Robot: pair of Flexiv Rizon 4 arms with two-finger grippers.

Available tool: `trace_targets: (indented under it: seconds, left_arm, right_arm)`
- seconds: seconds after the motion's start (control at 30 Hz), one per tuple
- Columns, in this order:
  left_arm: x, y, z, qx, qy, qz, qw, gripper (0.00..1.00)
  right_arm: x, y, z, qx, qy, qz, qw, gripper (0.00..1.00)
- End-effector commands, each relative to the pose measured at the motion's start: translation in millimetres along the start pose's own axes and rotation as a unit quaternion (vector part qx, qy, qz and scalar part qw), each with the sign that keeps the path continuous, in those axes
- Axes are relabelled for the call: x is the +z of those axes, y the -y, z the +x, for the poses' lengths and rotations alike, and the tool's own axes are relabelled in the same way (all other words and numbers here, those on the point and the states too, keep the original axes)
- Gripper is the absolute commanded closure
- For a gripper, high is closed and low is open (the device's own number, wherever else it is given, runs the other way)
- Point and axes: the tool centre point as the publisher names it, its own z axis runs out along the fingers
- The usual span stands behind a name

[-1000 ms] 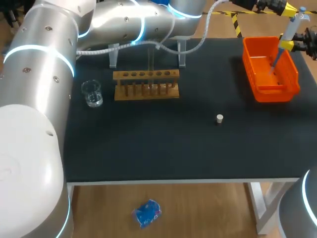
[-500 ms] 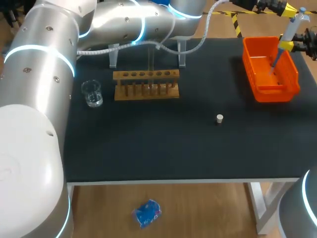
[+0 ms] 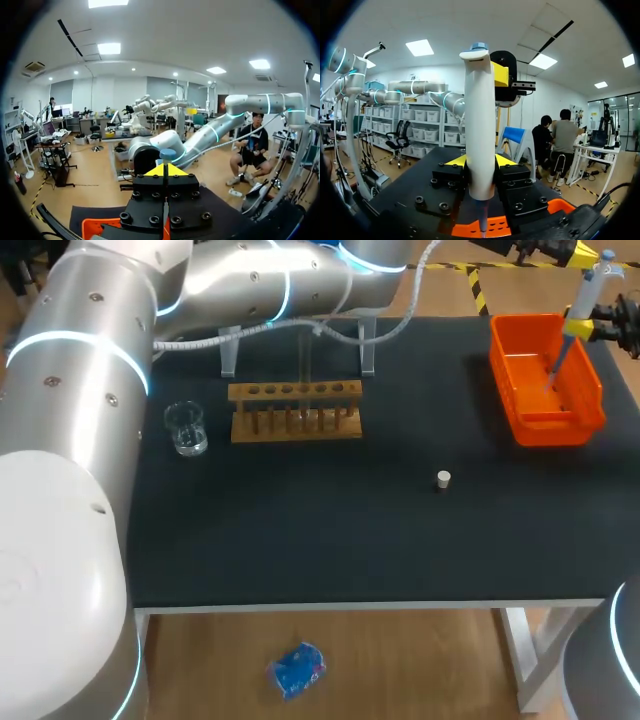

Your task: Invert the test tube, pick up the pipette, mount the tip to pipette, aspirate from beaker and dispense into the tube, eject the tip, return the pipette, and cap with the stopper.

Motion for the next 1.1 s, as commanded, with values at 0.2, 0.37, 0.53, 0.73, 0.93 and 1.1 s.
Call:
trace_targets:
  seconds: [0.2,0.37,0.53,0.73,0.93,1.1]
  left_arm:
    - [-0.7,-0.5,0.9,-0.001,-0.001,-0.002,1.0,1.0]
    - [-6.5,6.4,0.4,0.003,0.004,-0.009,1.0,1.0]
    - [-18.8,16.4,0.1,0.008,0.014,-0.02,1.0,1.0]
    - [-26.7,24.8,-2.3,0.012,0.018,-0.029,0.999,1.0]
    - [-30.2,33.1,-5.7,0.011,0.017,-0.038,0.999,1.0]
    - [-30.2,33.1,-5.7,0.011,0.017,-0.038,0.999,1.0]
  right_arm:
    - [-0.7,-3.5,-1.7,0.0,-0.002,0.001,1.0,1.0]
    - [-0.7,-3.5,-1.7,0.0,-0.002,0.001,1.0,1.0]
    - [-0.7,-3.5,-1.7,0.0,-0.002,0.001,1.0,1.0]
    - [-0.7,-3.5,-1.7,0.0,-0.002,0.001,1.0,1.0]
    - [-0.7,-3.5,-1.7,0.0,-0.002,0.001,1.0,1.0]
    - [-0.7,-3.5,-1.7,0.0,-0.002,0.001,1.0,1.0]
